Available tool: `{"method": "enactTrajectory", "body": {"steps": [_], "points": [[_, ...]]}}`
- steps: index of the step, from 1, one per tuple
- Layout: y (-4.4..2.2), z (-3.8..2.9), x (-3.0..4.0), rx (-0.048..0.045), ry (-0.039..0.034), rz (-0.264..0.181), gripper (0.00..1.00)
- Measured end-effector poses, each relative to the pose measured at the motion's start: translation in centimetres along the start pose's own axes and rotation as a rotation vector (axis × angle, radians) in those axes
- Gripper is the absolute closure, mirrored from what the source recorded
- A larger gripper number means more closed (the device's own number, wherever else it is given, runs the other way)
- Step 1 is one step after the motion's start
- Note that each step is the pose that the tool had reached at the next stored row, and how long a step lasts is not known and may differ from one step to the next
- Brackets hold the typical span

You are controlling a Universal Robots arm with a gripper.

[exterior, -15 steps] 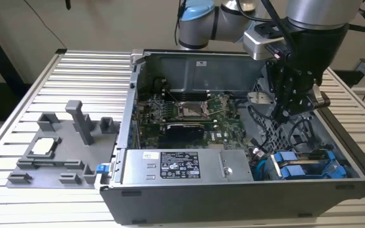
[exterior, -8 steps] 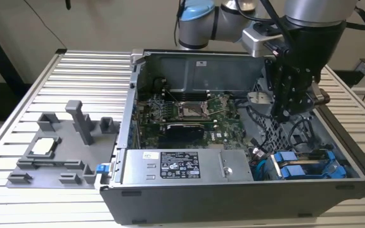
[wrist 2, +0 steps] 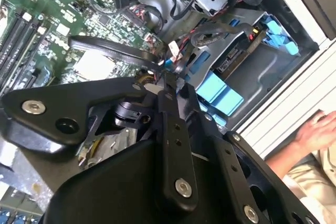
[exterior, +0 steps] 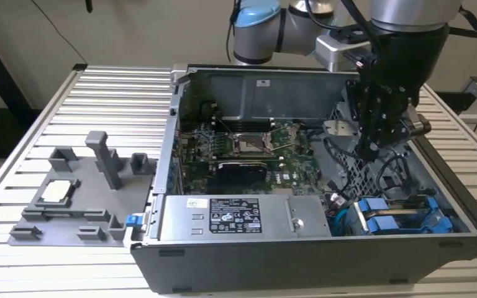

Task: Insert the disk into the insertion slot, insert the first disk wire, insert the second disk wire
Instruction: 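Insert the second disk wire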

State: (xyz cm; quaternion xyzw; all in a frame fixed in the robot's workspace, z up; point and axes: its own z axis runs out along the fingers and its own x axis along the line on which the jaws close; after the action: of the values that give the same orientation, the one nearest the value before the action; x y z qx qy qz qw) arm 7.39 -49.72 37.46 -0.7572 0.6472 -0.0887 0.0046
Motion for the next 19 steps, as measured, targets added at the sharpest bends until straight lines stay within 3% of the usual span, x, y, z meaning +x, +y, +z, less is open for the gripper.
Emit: {"method": "enactTrajectory", "body": {"steps": [3,6,8,10,13,19], "points": [[0.00,0.01,0.00,-0.0008,0.0050,-0.001,0.89],[-0.01,-0.02,-0.01,-0.0010,0.0063,-0.001,0.89],[-0.06,-0.45,0.05,-0.0012,0.0071,-0.001,0.89],[-0.09,-0.67,0.05,-0.0014,0.0089,0.000,0.87],[-0.16,-0.64,-0.50,-0.0008,0.0138,0.000,0.75],[-0.23,-1.18,-0.67,0.0009,0.0142,0.000,0.73]]}}
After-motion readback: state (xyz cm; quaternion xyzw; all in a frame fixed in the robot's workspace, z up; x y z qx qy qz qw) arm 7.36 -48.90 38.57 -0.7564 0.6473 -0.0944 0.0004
